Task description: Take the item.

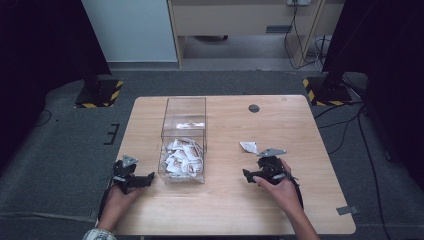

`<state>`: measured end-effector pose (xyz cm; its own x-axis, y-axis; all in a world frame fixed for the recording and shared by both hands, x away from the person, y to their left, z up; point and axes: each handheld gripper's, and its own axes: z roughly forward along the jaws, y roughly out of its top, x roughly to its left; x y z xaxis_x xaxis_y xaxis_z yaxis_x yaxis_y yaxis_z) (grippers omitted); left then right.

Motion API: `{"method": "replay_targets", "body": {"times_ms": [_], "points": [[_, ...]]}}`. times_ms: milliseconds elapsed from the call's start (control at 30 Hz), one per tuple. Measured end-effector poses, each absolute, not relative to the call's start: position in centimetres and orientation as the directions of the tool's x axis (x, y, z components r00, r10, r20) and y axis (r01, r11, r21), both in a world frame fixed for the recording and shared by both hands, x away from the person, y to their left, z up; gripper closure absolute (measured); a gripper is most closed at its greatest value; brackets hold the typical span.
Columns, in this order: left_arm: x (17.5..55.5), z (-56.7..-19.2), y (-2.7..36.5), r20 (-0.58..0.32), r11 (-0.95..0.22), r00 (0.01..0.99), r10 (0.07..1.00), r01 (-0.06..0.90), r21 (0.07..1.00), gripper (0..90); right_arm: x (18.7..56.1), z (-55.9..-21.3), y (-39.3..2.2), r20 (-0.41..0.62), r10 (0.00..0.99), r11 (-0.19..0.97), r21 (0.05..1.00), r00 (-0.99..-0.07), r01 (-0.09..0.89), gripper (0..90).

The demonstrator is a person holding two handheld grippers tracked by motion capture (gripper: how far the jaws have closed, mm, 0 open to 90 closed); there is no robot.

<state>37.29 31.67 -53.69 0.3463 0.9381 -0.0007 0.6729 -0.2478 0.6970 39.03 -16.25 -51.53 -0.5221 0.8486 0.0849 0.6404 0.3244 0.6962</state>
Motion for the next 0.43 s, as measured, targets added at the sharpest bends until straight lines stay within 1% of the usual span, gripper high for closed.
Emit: {"method": "replay_targets", "body": {"times_ms": [67, 133, 200, 367, 433], "points": [[37.3, -53.7, 31.7, -0.001, -0.248, 0.346, 0.938, 0.673, 0.697, 0.0, 38.7, -52.4, -16.3, 0.086, 0.852, 0.332, 0.674, -0.517, 0.66, 9.4], [37.3, -53.7, 31.7, -0.001, -0.248, 0.346, 0.938, 0.673, 0.697, 0.0, 38.5, -52.8, -16.3, 0.052, 0.86, 0.349, 0.665, -0.507, 0.66, 10.5], [37.3, -53.7, 31.7, -0.001, -0.248, 0.346, 0.938, 0.673, 0.697, 0.0, 38.5, -53.1, -16.2, 0.017, 0.863, 0.37, 0.659, -0.505, 0.655, 9.4], [37.3, -53.7, 31.7, -0.001, -0.248, 0.346, 0.938, 0.673, 0.697, 0.0, 38.2, -53.4, -16.0, 0.006, 0.872, 0.357, 0.675, -0.489, 0.646, 7.7], [37.3, -53.7, 31.7, -0.001, -0.249, 0.347, 0.938, 0.673, 0.697, 0.0, 37.9, -53.7, -16.0, 0.006, 0.876, 0.342, 0.698, -0.483, 0.629, 5.7]]}}
